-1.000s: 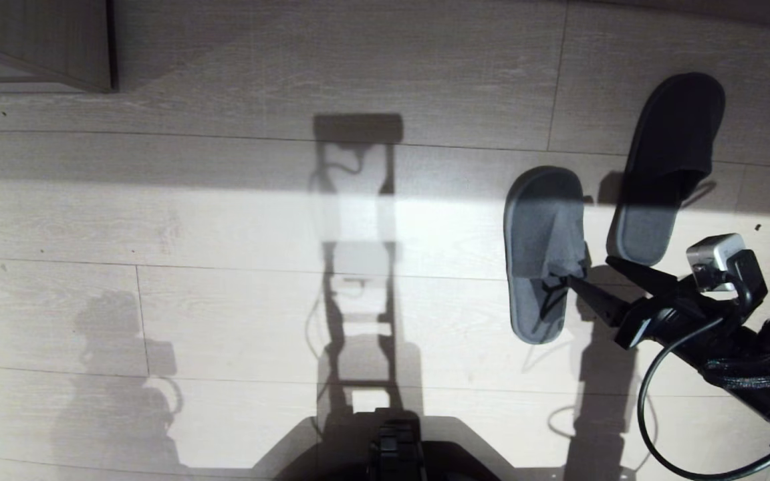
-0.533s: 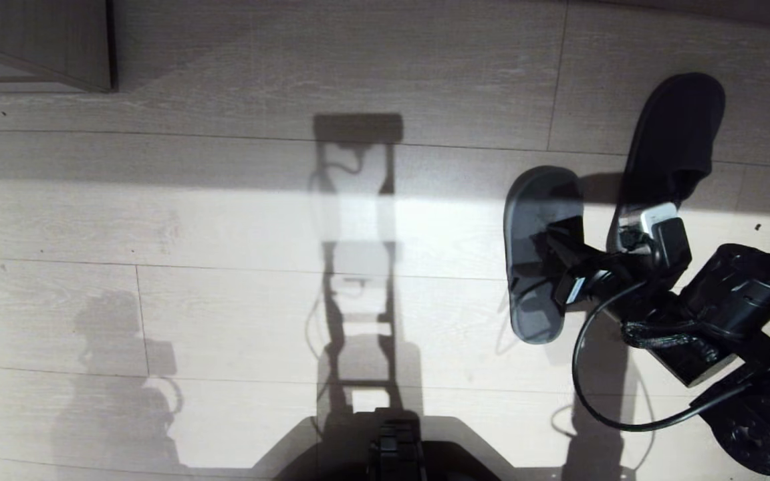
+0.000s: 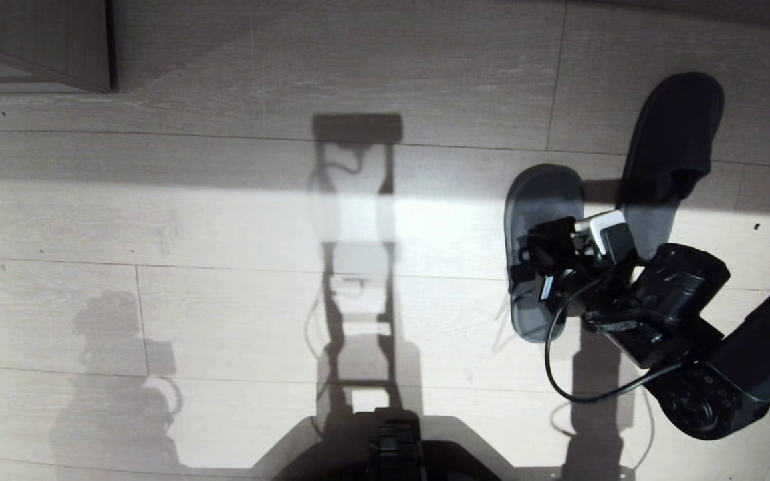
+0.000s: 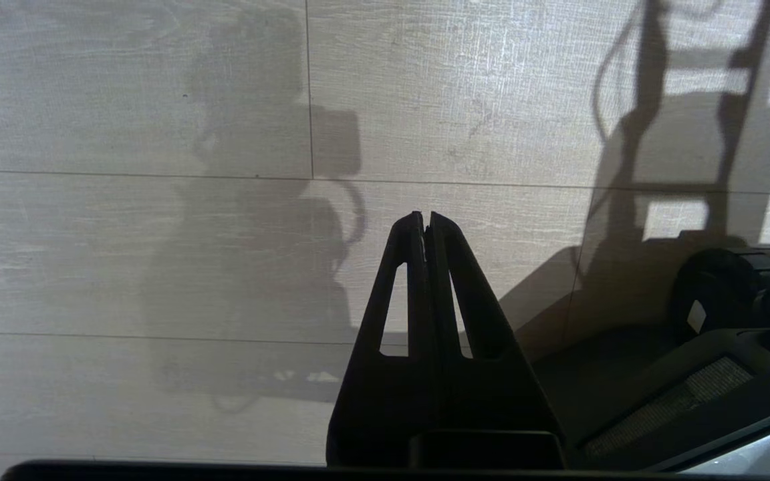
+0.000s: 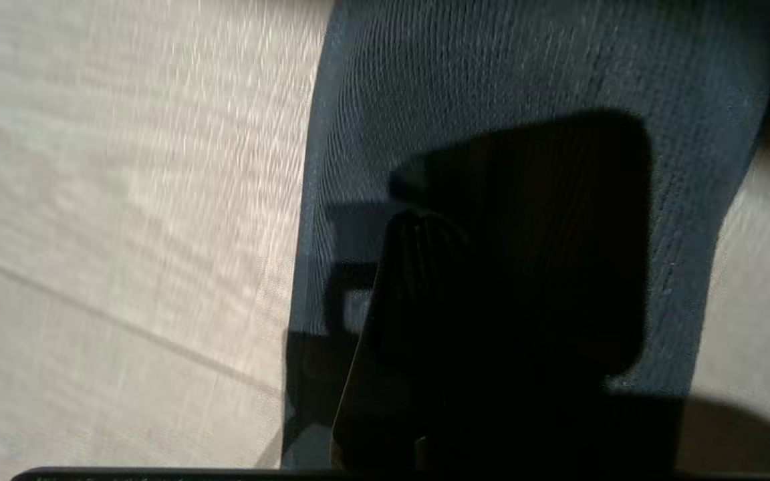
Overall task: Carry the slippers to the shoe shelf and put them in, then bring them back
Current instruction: Place the slippers on the floor
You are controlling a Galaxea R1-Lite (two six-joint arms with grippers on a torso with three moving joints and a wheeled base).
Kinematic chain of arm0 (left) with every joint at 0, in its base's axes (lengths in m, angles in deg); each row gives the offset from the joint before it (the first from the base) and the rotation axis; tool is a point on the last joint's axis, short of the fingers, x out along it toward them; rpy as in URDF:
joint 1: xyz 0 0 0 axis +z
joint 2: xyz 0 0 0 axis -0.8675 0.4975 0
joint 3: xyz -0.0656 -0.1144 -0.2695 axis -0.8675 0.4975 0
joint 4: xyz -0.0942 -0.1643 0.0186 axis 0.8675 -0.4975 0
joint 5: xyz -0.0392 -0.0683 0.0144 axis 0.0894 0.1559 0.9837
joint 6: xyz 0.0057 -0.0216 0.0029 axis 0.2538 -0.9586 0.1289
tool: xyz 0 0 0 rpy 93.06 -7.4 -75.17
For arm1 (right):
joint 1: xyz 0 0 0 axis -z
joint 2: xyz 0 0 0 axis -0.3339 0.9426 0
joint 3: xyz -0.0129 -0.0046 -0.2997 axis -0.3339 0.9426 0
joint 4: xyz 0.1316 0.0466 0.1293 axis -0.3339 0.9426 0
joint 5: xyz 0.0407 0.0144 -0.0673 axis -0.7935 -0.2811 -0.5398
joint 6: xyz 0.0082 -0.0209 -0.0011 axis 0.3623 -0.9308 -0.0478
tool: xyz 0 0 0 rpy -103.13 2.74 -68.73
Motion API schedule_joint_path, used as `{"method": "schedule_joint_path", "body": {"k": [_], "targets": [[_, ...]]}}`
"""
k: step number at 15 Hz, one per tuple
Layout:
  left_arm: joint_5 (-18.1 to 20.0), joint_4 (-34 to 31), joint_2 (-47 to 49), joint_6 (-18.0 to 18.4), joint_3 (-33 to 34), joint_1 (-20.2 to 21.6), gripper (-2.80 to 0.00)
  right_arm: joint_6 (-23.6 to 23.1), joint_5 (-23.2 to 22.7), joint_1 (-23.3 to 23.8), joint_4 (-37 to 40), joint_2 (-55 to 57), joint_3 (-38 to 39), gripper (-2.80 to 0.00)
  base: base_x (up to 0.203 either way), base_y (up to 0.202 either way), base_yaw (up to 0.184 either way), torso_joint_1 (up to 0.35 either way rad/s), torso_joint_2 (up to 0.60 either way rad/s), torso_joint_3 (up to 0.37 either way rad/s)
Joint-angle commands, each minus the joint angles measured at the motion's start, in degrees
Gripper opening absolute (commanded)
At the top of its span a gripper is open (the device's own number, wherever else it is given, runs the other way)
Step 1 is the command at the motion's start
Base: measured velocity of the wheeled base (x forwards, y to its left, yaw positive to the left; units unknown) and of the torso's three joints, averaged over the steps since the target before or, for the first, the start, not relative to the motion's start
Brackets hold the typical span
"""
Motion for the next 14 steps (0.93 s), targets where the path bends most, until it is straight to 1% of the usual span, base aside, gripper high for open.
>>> {"method": "schedule_joint_path", "body": {"k": [1, 4, 5, 7, 8, 11, 14], "targets": [[-0.01, 0.02, -0.02, -0.02, 0.0, -0.01, -2.8, -0.83, 0.02, 0.76, -0.6, 3.71, -5.91, -2.8, 0.0, 0.0, 0.0, 0.0, 0.0, 0.0], [-0.01, 0.02, -0.02, -0.02, 0.0, -0.01, -2.8, -1.05, 0.53, 1.48, 0.09, 6.95, -12.54, -2.8, 0.0, 0.0, 0.0, 0.0, 0.0, 0.0], [-0.01, 0.02, -0.02, -0.02, 0.0, -0.01, -2.8, -1.03, 1.5, 1.92, 1.23, 7.25, -13.79, -2.8, 0.0, 0.0, 0.0, 0.0, 0.0, 0.0], [-0.01, 0.02, -0.02, -0.02, 0.0, -0.01, -2.8, -1.22, 5.21, 2.82, 1.55, 8.63, -17.86, -2.8, 0.0, 0.0, 0.0, 0.0, 0.0, 0.0], [-0.01, 0.02, -0.02, -0.02, 0.0, -0.01, -2.8, -1.21, 5.74, 3.57, 1.78, 9.09, -19.73, -2.8, 0.0, 0.0, 0.0, 0.0, 0.0, 0.0], [-0.01, 0.02, -0.02, -0.02, 0.0, -0.01, -2.8, -1.18, 5.78, 6.26, 3.67, 9.97, -23.85, -2.8, 0.0, 0.0, 0.0, 0.0, 0.0, 0.0], [-0.01, 0.02, -0.02, -0.02, 0.0, -0.01, -2.8, -1.18, 5.16, 8.37, 4.3, 8.62, -23.93, -2.8, 0.0, 0.0, 0.0, 0.0, 0.0, 0.0]]}}
